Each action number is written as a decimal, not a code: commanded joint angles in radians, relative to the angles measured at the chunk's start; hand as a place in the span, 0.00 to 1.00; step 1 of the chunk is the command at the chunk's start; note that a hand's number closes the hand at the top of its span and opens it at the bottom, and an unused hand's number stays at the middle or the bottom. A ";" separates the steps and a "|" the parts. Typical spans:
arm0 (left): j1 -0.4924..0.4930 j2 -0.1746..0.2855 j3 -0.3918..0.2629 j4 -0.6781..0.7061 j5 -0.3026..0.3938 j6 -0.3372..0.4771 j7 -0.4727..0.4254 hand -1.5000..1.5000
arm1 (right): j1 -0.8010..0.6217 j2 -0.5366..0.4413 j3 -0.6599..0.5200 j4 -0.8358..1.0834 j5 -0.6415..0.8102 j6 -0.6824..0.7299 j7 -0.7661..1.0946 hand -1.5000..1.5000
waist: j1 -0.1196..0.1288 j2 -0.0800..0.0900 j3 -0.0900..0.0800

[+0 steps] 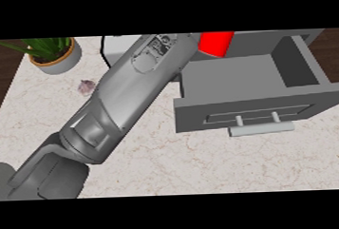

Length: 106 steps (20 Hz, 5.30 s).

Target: Pick up the can, place it into the drawer and close the drawer

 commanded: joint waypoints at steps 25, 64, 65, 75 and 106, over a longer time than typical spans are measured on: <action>0.023 0.000 -0.260 0.201 0.158 0.146 -0.170 0.00 | -0.097 -0.024 0.018 -0.004 0.009 -0.015 0.052 0.00 | -0.062 0.021 0.001; 0.027 0.000 -0.265 0.082 0.348 0.269 -0.228 0.00 | -0.252 -0.211 0.361 0.135 0.948 -0.114 -0.116 0.00 | 0.062 -0.009 -0.002; 0.033 0.000 -0.273 0.063 0.353 0.301 -0.213 0.00 | -0.237 -0.199 0.413 0.113 1.002 -0.113 -0.084 0.00 | 0.056 -0.011 -0.002; 0.074 0.111 -0.267 -0.067 0.281 0.266 -0.095 0.00 | -0.369 -0.115 0.391 0.532 1.168 -0.375 -0.144 0.00 | 0.094 -0.020 -0.002; 0.455 0.467 -0.314 -0.691 0.172 0.251 0.163 0.00 | -1.054 -0.116 0.127 1.595 1.331 -0.888 -0.207 0.00 | 0.157 -0.003 0.000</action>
